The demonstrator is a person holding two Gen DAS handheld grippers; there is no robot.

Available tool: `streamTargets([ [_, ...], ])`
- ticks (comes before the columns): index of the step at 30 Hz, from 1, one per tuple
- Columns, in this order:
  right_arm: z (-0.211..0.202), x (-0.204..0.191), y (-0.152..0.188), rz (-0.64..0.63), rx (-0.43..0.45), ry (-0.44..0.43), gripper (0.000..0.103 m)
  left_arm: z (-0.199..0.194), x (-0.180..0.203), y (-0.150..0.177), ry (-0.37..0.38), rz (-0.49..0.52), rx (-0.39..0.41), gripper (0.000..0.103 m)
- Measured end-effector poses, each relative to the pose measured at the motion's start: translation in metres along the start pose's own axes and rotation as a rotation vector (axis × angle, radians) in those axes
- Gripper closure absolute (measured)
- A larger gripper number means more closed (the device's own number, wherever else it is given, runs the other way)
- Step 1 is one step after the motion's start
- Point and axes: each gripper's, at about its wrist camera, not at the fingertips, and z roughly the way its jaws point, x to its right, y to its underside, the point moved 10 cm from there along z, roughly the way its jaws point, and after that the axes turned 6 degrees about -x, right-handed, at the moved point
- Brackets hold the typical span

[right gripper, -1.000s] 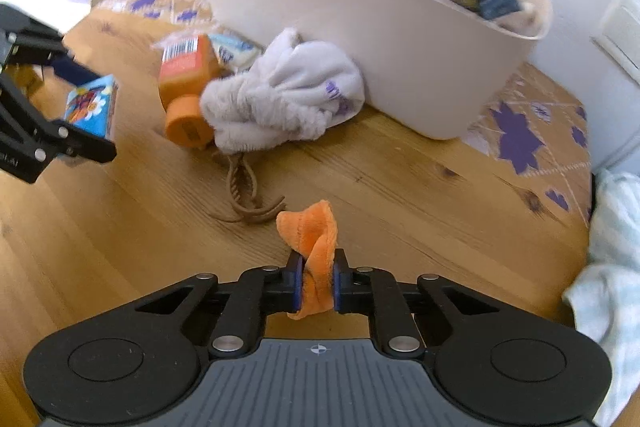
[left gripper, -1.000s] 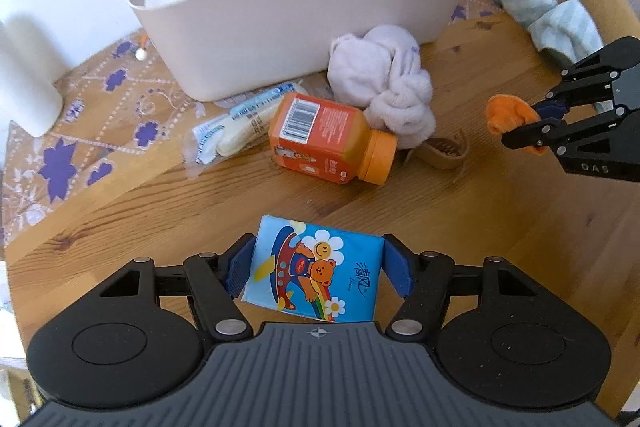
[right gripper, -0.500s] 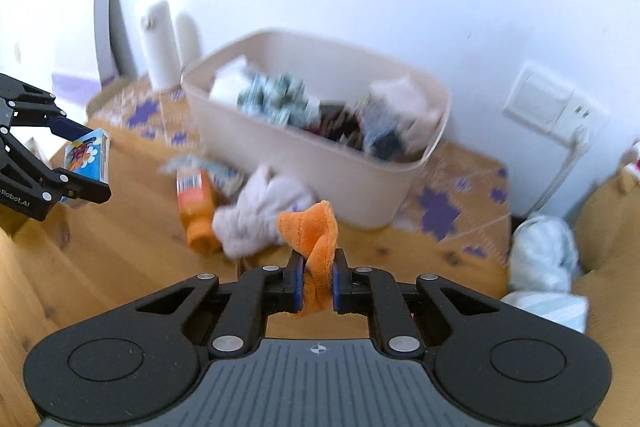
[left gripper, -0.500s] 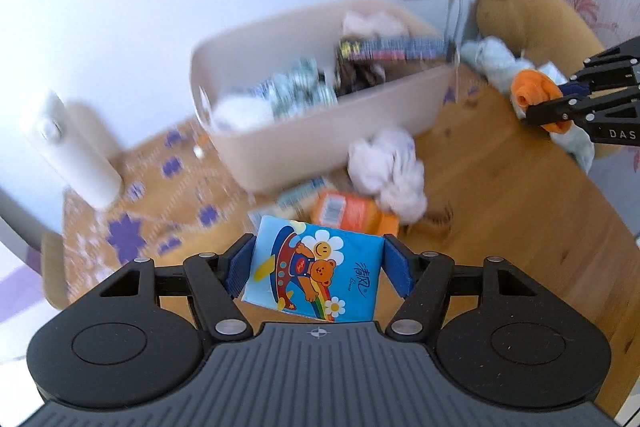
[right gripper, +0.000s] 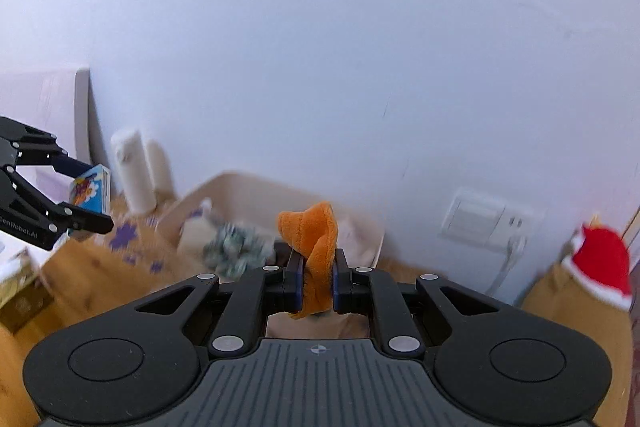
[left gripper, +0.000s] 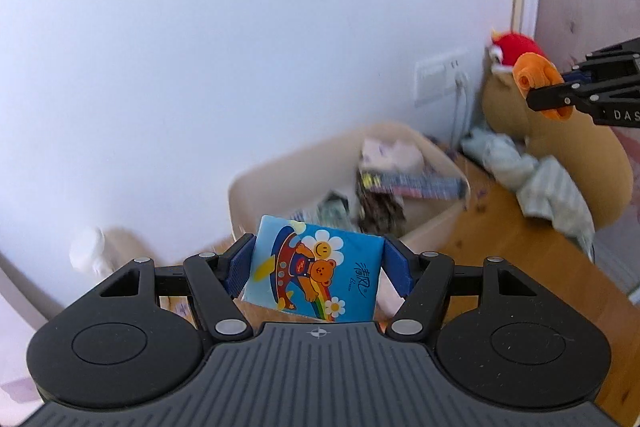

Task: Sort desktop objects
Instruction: 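Carry juice box and sock over the basket and open both grippers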

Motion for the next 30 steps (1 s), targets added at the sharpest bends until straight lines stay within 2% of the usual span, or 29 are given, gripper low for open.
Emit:
streamTargets([
  [7,0.015,0.016,-0.047,0.007,0.049,0.022,0.09,0.011,-0.014,-0.05,-0.063,-0.075,0.053,0.035],
  [14,0.054,0.021,-0.077,0.013,0.052,0.024,0.09,0.058,-0.016,-0.073,-0.106,-0.141,0.026,0.035],
  [19,0.097,0.013,-0.076,0.012,-0.004,-0.014,0.09,0.105,-0.024,-0.065,-0.136,-0.224,-0.059,0.034],
  [25,0.153,-0.013,-0.069,-0.05,-0.092,-0.036,0.09,0.147,-0.031,-0.049,-0.213,-0.239,-0.153,0.034],
  [30,0.197,-0.03,-0.06,-0.081,-0.189,-0.034,0.09,0.171,-0.032,-0.03,-0.193,-0.29,-0.217,0.034],
])
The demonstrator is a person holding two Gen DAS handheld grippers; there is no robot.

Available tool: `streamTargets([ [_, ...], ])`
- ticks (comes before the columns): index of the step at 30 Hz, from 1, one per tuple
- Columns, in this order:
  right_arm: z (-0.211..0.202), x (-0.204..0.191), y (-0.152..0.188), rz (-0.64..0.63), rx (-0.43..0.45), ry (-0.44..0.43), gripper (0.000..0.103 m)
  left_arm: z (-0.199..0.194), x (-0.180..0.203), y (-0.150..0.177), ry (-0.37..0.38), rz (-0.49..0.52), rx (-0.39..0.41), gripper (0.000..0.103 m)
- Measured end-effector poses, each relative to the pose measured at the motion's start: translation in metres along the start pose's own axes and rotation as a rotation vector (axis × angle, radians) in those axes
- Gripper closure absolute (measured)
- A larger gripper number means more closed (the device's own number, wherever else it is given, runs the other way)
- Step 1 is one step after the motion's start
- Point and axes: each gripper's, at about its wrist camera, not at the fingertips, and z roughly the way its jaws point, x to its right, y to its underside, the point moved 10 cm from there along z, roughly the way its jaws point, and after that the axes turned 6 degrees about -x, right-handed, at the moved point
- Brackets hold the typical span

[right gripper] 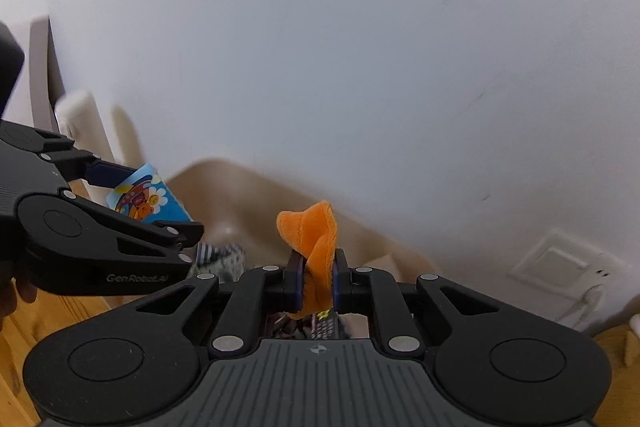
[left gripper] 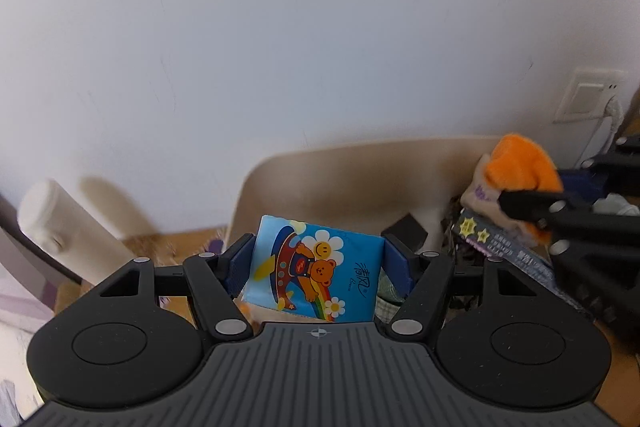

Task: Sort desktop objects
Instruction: 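Carry juice box and sock over the basket and open both grippers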

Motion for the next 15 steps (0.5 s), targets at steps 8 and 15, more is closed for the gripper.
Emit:
streamTargets([
  [8,0.026,-0.016,0.024,-0.003,-0.079,0.004,0.084,0.026,0.0,0.019,-0.01,0.039,-0.063,0.034],
  [15,0.025,-0.009,0.034,-0.039,-0.065,0.027,0.041,0.025,-0.003,0.021,-0.015,0.048,-0.054,0.022],
])
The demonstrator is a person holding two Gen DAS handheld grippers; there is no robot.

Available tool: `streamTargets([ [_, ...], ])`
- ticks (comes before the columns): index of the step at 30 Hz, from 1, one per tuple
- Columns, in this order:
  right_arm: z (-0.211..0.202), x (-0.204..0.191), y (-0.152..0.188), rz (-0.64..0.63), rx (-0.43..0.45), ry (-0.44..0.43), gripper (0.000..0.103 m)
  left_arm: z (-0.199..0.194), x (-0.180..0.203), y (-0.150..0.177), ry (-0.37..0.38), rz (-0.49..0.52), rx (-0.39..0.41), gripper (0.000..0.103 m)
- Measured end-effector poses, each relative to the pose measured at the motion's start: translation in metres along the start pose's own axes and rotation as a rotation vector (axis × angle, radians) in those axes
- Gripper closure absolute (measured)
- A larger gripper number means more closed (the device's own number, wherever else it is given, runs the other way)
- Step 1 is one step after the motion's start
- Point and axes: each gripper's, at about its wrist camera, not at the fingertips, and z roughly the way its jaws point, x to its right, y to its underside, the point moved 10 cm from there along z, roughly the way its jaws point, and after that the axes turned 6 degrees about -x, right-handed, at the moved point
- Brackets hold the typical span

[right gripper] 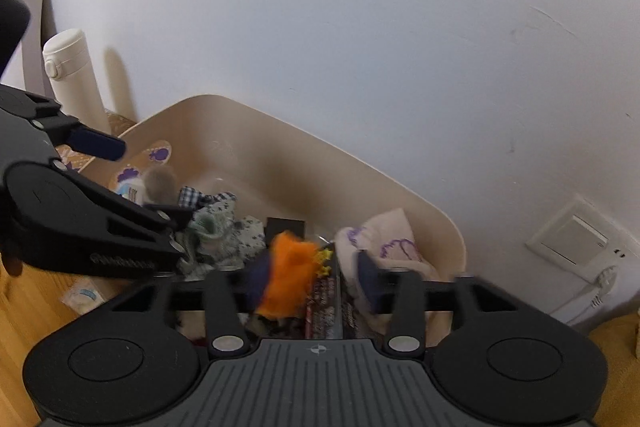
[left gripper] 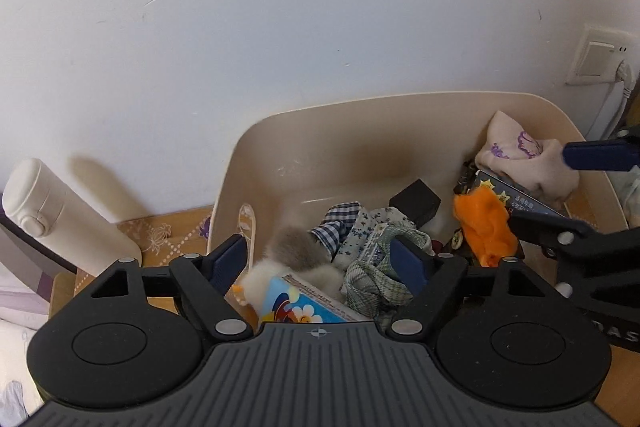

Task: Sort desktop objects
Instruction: 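Carry juice box and sock over the basket and open both grippers, then move both grippers back toward the orange bottle and brown hair clip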

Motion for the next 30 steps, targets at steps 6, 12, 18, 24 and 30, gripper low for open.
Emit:
streamTargets([
  [6,-0.015,0.014,0.002,-0.03,0.024,0.016,0.035,-0.009,0.007,-0.001,0.011,0.011,0.013,0.022],
  [12,-0.035,0.014,0.008,-0.028,0.063,-0.001,0.031,-0.036,-0.001,0.007,0.055,-0.02,0.046,0.02],
  [18,-0.07,0.011,0.018,0.015,0.119,-0.023,0.024,-0.055,-0.012,0.039,0.074,-0.013,0.034,0.02],
  [24,-0.097,-0.005,0.043,0.057,0.141,-0.062,0.008,-0.056,-0.026,0.077,0.099,0.0,-0.018,0.019],
  [30,-0.096,-0.031,0.079,0.048,0.1,-0.096,0.001,-0.046,-0.028,0.118,0.159,0.023,-0.13,0.019],
])
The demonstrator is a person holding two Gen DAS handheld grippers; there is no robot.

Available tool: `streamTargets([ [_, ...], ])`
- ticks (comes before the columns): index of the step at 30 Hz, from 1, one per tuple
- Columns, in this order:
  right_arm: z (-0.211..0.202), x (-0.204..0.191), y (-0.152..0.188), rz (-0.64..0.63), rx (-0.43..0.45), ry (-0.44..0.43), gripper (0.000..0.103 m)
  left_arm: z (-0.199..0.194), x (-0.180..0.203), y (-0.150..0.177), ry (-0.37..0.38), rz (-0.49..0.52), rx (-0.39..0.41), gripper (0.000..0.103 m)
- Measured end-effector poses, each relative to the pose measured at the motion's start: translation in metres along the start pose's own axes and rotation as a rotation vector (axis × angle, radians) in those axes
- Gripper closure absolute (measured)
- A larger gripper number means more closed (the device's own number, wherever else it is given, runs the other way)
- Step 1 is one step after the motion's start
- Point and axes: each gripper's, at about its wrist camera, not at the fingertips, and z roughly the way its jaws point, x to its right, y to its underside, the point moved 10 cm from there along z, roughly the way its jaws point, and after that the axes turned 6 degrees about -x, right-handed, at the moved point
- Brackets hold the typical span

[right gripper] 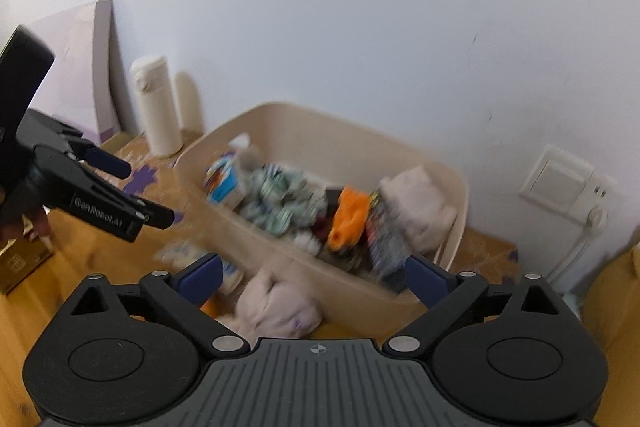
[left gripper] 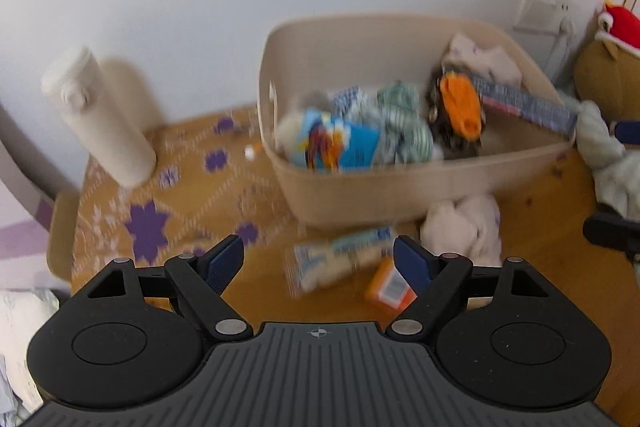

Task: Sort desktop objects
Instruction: 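Move both grippers back toward the orange bottle and brown hair clip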

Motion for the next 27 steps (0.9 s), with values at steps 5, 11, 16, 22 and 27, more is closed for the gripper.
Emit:
streamTargets([
  [5,0.017,-0.012,0.039,0.011,-0.068,-0.01,0.0,0.008,0.01,0.031,0.063,-0.075,-0.059,0.019],
  [11,0.044,-0.023,0.084,-0.012,-0.149,-0.006,0.0,0.025,0.031,0.055,0.1,-0.224,-0.128,0.019],
  [16,0.062,-0.029,0.107,-0.003,-0.188,-0.003,0.001,0.038,0.043,0.055,0.091,-0.345,-0.145,0.019],
  [22,0.081,-0.033,0.118,0.017,-0.21,-0.013,0.003,0.057,0.046,0.048,0.018,-0.41,-0.167,0.019],
  [27,0.094,-0.032,0.122,0.016,-0.225,-0.021,0.005,0.076,0.046,0.051,0.012,-0.449,-0.213,0.019],
])
